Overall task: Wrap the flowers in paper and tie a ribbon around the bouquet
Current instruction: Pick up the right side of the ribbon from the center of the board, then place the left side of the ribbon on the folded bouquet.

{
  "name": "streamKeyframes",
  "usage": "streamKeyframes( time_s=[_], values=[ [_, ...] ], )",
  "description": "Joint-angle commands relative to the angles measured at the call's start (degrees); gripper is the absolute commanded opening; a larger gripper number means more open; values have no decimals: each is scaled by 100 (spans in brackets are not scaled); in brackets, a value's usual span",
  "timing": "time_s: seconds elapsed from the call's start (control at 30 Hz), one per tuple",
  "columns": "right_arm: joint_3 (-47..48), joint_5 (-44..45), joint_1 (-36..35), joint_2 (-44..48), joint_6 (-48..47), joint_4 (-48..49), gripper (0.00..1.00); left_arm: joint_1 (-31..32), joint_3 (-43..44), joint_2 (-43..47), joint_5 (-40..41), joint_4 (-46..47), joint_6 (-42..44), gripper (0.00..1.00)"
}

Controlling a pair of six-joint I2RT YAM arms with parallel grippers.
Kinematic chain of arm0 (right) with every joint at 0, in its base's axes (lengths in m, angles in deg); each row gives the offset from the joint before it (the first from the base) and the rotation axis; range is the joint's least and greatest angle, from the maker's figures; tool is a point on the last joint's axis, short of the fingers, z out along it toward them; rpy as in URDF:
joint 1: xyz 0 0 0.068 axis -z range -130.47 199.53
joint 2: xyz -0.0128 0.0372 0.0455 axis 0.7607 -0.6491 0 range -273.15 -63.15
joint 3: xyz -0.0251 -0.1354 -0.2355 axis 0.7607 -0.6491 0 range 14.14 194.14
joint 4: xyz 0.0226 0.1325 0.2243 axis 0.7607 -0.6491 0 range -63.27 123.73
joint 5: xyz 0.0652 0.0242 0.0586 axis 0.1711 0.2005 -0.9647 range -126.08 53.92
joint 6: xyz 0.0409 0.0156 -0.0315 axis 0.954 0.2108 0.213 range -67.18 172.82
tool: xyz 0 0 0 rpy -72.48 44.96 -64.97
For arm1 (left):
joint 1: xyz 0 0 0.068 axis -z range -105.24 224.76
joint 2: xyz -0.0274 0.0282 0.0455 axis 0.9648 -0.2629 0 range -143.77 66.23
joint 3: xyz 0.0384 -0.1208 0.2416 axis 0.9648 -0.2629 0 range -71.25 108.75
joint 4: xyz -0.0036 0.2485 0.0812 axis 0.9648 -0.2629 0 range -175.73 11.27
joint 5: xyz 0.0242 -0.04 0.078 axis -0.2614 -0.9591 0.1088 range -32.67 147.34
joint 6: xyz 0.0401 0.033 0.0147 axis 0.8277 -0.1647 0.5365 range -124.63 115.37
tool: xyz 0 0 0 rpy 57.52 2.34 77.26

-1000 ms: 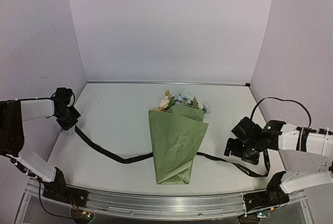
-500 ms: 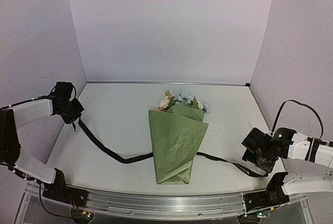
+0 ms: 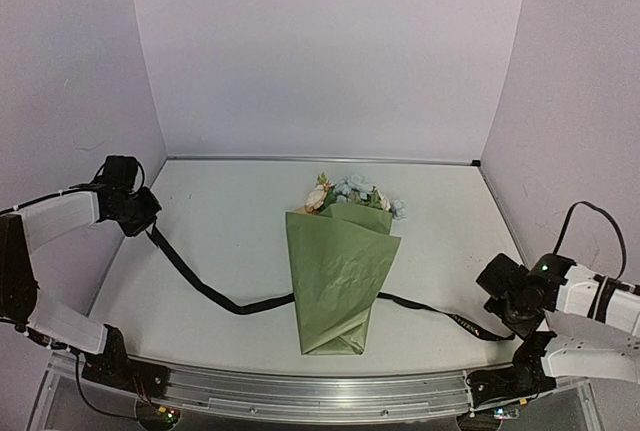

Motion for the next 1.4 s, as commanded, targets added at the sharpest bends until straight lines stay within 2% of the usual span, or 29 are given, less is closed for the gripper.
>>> streamKeyframes(
  time_s=[0.0, 0.13, 0.37, 0.47, 0.63, 0.87, 1.07, 1.37],
  values=[
    [-254, -660, 380, -313, 76, -647, 76, 11, 118, 146, -35, 184, 91, 0],
    [-503, -958, 713, -427, 239, -428, 71, 12, 91, 156, -44, 216, 58, 0],
    [-836, -1208, 1061, -720, 288, 34, 51, 11, 102, 137, -43, 208, 77, 0],
    [-836, -1173, 1225, -695, 187, 99, 36, 6, 129, 118, -43, 211, 92, 0],
    [-439, -1148, 1601, -708, -397, 105, 1, 11, 207, 63, -52, 204, 115, 0],
    [784, -1097, 2265, -915, -1408, 105, 0, 10, 500, -205, -193, 189, 231, 0],
    [2047, -1019, 2655, -1440, -2161, 3, 0, 9, 618, -404, -518, 211, 307, 0],
    [3216, -1368, 3478, -1984, -2657, -38, 0, 13, 684, -450, -861, 254, 249, 0]
  ],
)
